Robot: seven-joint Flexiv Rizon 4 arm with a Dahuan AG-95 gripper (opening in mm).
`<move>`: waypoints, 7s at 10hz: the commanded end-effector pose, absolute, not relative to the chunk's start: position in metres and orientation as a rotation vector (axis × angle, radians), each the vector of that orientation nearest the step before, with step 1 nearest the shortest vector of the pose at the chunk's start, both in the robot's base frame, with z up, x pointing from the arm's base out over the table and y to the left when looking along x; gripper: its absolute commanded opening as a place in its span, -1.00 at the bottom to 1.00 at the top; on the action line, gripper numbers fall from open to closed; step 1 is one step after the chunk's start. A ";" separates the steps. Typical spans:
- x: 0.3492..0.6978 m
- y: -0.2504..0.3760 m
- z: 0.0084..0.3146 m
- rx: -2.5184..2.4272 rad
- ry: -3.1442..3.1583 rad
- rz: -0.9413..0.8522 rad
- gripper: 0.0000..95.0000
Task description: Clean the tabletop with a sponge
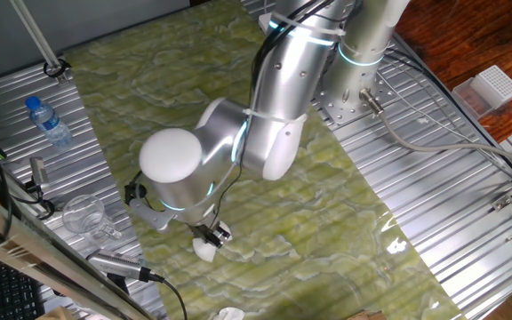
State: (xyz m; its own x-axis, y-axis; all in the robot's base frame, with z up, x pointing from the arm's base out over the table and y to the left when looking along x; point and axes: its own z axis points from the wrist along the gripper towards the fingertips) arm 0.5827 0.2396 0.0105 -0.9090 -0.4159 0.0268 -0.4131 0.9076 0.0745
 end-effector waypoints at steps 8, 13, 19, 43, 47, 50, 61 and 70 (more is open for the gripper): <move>0.584 0.247 0.014 0.616 -3.026 -0.112 -1.00; 0.551 0.268 0.010 0.521 -3.058 -0.147 -1.00; 0.514 0.301 0.014 0.443 -3.077 -0.151 -1.00; 0.559 0.232 0.016 0.763 -3.035 -0.038 -1.00; 0.566 0.217 0.021 0.832 -3.009 -0.014 -1.00; 0.566 0.216 0.021 0.780 -3.023 -0.037 -1.00; 0.532 0.282 0.017 0.496 -3.081 -0.016 -1.00; 0.515 0.316 0.012 0.392 -3.096 -0.001 -1.00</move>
